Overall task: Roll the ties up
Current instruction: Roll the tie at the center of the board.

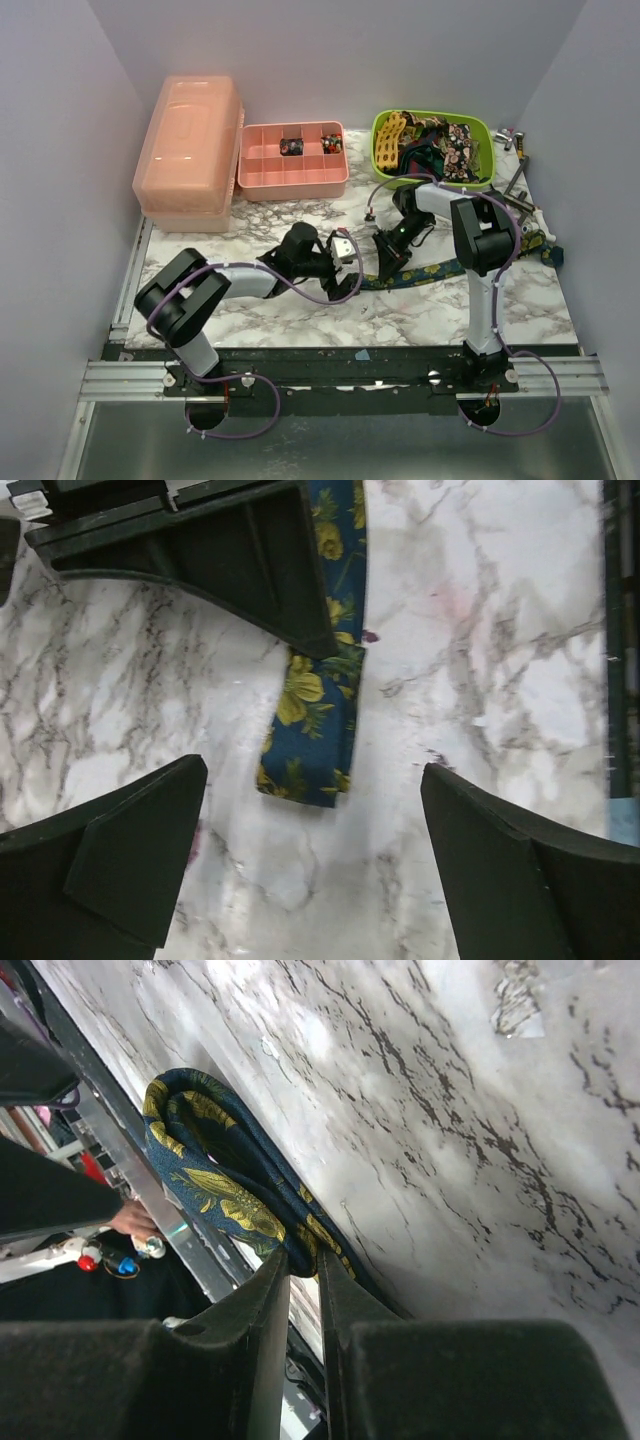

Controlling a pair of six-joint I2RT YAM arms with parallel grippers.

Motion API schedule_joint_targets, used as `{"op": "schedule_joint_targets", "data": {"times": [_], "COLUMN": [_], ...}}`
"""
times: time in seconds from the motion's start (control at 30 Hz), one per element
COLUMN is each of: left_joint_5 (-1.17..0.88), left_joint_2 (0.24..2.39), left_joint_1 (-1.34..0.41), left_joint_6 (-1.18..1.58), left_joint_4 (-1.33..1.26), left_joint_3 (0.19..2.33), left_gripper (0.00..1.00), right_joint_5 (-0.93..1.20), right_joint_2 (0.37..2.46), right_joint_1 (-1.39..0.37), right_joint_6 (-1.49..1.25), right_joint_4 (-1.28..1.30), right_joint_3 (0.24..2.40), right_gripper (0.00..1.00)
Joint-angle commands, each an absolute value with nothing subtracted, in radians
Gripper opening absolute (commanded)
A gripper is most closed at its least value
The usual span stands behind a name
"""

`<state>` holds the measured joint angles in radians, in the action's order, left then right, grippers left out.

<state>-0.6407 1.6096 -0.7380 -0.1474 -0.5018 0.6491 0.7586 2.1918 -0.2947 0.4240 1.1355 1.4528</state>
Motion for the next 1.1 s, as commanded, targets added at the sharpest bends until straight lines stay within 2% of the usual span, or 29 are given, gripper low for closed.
{"op": "schedule_joint_targets", "data": {"times": [0.0, 0.27, 0.37, 0.47, 0.5, 0.53, 0.6, 0.67, 0.73, 0.9, 0.97, 1.03, 1.07], "left_joint_5": [-0.530, -0.469, -0.458, -0.415, -0.394, -0.379, -0.345, -0.316, -0.283, -0.288, -0.304, -0.321, -0.322], "left_joint_2": [1.718, 1.815, 1.829, 1.835, 1.836, 1.837, 1.839, 1.844, 1.853, 1.852, 1.845, 1.834, 1.830], "left_joint_1": [-0.770, -0.829, -0.853, -0.859, -0.859, -0.859, -0.859, -0.859, -0.859, -0.850, -0.844, -0.838, -0.837], "left_joint_6": [-0.283, -0.303, -0.336, -0.354, -0.360, -0.368, -0.391, -0.410, -0.417, -0.409, -0.401, -0.404, -0.406], "left_joint_4": [-0.519, -0.387, -0.339, -0.298, -0.283, -0.270, -0.252, -0.235, -0.210, -0.188, -0.184, -0.185, -0.186], "left_joint_3": [0.736, 0.846, 0.860, 0.861, 0.861, 0.858, 0.853, 0.854, 0.865, 0.865, 0.862, 0.854, 0.852], "left_gripper": [0.98, 0.93, 0.79, 0.50, 0.43, 0.38, 0.34, 0.32, 0.30, 0.27, 0.27, 0.27, 0.27], "right_joint_5": [0.637, 0.660, 0.670, 0.675, 0.675, 0.675, 0.678, 0.686, 0.711, 0.765, 0.793, 0.866, 0.884], "right_joint_2": [2.246, 2.240, 2.240, 2.230, 2.221, 2.211, 2.189, 2.167, 2.143, 2.025, 1.956, 1.866, 1.811], "right_joint_1": [-0.298, -0.297, -0.298, -0.298, -0.297, -0.297, -0.294, -0.281, -0.249, -0.125, -0.072, -0.010, 0.019], "right_joint_6": [0.492, 0.452, 0.443, 0.437, 0.435, 0.429, 0.411, 0.384, 0.353, 0.335, 0.336, 0.283, 0.168], "right_joint_4": [1.048, 1.010, 0.999, 1.005, 1.006, 1.007, 1.011, 1.025, 1.043, 1.012, 0.979, 0.892, 0.774], "right_joint_3": [1.463, 1.486, 1.492, 1.503, 1.506, 1.506, 1.517, 1.535, 1.559, 1.586, 1.594, 1.593, 1.571], "right_gripper": [0.20, 0.20, 0.20, 0.21, 0.21, 0.22, 0.26, 0.32, 0.42, 0.54, 0.62, 0.74, 0.97]}}
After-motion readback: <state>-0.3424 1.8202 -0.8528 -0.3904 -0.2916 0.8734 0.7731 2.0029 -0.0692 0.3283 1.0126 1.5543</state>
